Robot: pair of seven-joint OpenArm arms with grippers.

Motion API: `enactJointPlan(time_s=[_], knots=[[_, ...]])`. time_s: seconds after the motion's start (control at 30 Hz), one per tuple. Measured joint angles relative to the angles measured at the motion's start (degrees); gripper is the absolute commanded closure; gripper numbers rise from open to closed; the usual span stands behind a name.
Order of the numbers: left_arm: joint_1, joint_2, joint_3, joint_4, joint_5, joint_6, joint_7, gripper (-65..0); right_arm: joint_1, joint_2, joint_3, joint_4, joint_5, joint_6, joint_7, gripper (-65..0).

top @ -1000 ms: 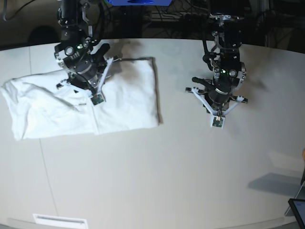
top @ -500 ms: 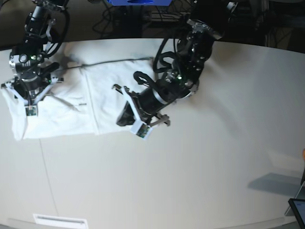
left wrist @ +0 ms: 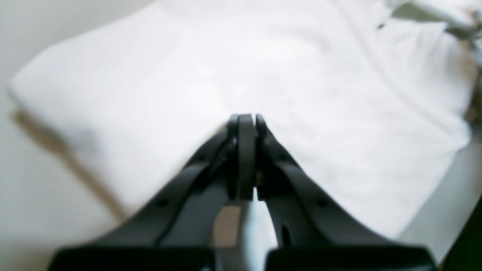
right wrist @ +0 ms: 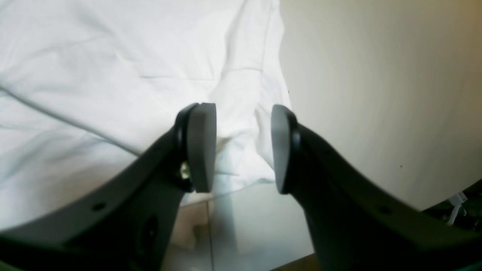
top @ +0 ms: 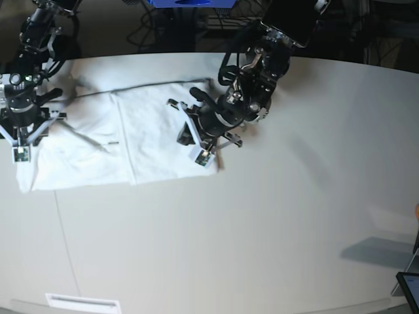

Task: Fold the T-shirt properly
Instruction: 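Press and smooth the folded shirt edge with the left gripper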

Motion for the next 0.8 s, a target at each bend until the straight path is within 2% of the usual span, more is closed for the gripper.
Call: enactJointPlan(time_s=[0.17, 0.47, 0.63, 0.73, 0.8], knots=[[-1.2, -3.0, -0.2, -0.1, -0.2, -0.1, 0.1, -0.2, 1.3, -0.1, 0.0, 0.0, 0.0, 0.0, 0.3, -23.6], [-3.3, -8.9, -5.2, -1.5, -0.6, -0.2, -0.5, -0.2, 1.1, -0.1, 0.0, 0.0, 0.0, 0.0, -0.1, -23.6], [-2.6, -9.1, -5.6, 7.9, -0.3, -0.2, 1.2, -0.2, 1.1, -0.2, -0.2, 0.0, 0.0, 0.0, -0.2, -23.6], [-3.4, -8.3, -8.6, 10.5, -1.0, -0.4, 7.1, -0.2, 1.0, -0.4, -0.3, 0.0, 0.0, 0.0, -0.2, -23.6], [-3.1, -8.8, -11.4, 12.6, -0.7, -0.1, 8.6, -0.2, 0.8, -0.4, -0.3, 0.0, 0.0, 0.0, -0.2, -23.6]])
